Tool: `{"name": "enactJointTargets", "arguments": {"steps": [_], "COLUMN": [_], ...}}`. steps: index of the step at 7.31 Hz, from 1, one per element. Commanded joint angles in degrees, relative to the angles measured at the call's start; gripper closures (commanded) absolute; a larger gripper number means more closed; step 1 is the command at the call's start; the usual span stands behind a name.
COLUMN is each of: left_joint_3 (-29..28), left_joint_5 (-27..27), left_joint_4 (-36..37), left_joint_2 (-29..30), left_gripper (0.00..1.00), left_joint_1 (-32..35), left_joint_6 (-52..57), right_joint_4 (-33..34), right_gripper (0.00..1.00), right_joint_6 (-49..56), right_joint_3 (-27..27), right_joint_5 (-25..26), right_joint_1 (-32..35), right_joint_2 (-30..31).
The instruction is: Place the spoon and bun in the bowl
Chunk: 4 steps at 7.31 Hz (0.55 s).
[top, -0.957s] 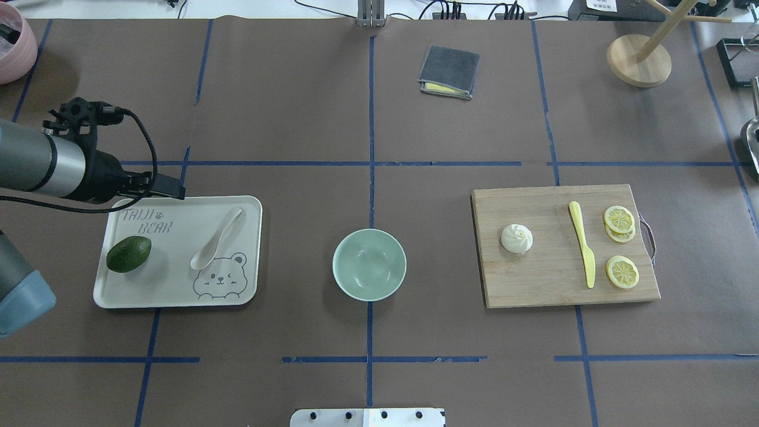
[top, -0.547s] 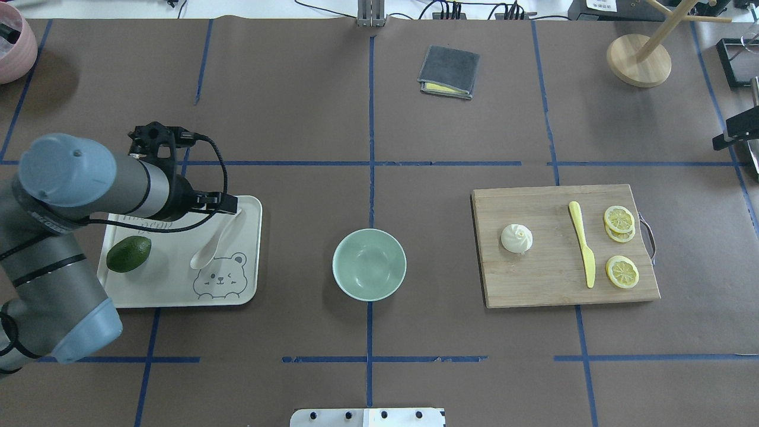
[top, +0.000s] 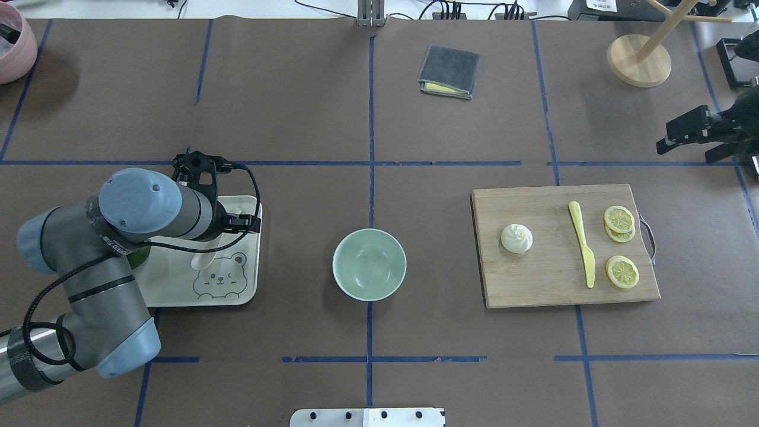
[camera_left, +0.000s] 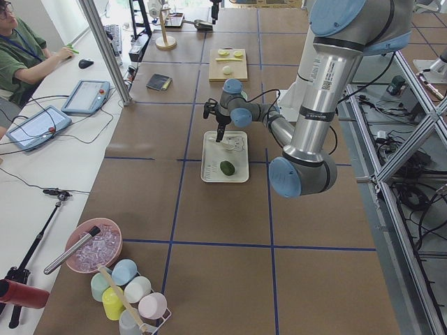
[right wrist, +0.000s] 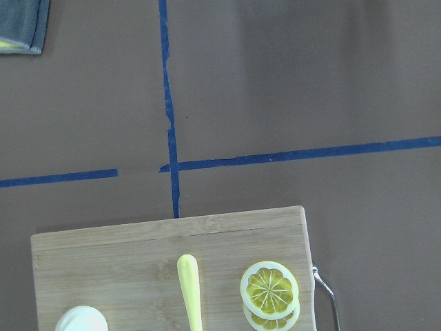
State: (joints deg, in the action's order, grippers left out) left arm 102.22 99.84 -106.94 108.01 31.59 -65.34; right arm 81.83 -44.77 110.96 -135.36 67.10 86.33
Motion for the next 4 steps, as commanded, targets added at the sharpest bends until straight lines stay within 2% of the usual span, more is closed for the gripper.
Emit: {"name": "enactJointTargets", "arguments": {"steps": [1,4], "left_joint_3": [-0.44,-1.58], "left_joint_5": [0.01,0.09], "left_joint_4": [-0.29,-0.29], "left_joint_2": [-0.34,-0.16], "left_gripper": [0.13,0.21], "left_joint_1": [-0.04,-0.13], "left_joint_6": [0.12,0.3], "right_joint_4": [0.0,0.0], "right_gripper": [0.0,0.0], "right_joint_6": [-2.33,-3.3], "right_joint_3": [0.75,1.19], "right_joint_5": [1.59,1.59], "right_joint_1": [-2.24,-2.76], "right_joint_2": [-0.37,-0.37]}}
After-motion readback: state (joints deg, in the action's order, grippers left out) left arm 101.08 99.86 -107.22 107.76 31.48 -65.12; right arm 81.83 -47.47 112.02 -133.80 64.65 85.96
